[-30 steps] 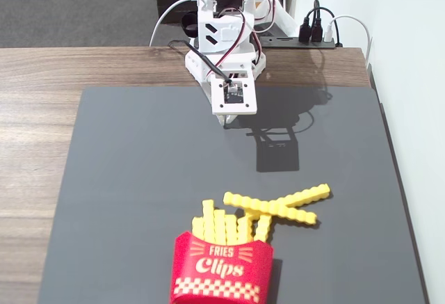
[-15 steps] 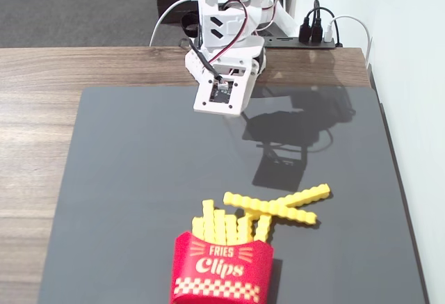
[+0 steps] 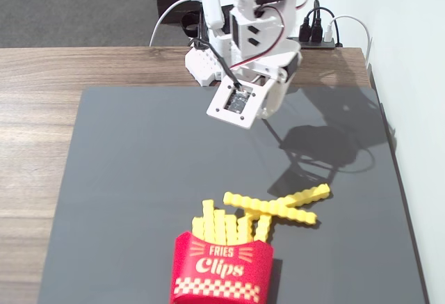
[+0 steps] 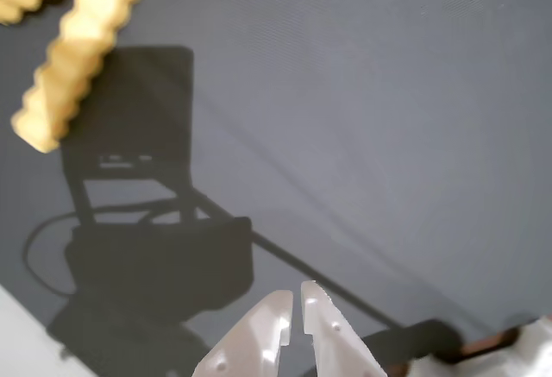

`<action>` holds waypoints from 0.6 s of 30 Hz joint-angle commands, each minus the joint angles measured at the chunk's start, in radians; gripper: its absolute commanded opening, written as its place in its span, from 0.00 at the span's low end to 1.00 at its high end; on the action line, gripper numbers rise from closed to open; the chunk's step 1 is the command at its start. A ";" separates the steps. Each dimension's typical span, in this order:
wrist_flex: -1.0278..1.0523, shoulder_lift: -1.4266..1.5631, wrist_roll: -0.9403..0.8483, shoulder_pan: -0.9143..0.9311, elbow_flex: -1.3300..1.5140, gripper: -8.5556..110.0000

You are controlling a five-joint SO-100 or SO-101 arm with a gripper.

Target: Grab a fry

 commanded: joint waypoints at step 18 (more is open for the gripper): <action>0.023 -0.534 0.291 -0.012 -0.630 0.08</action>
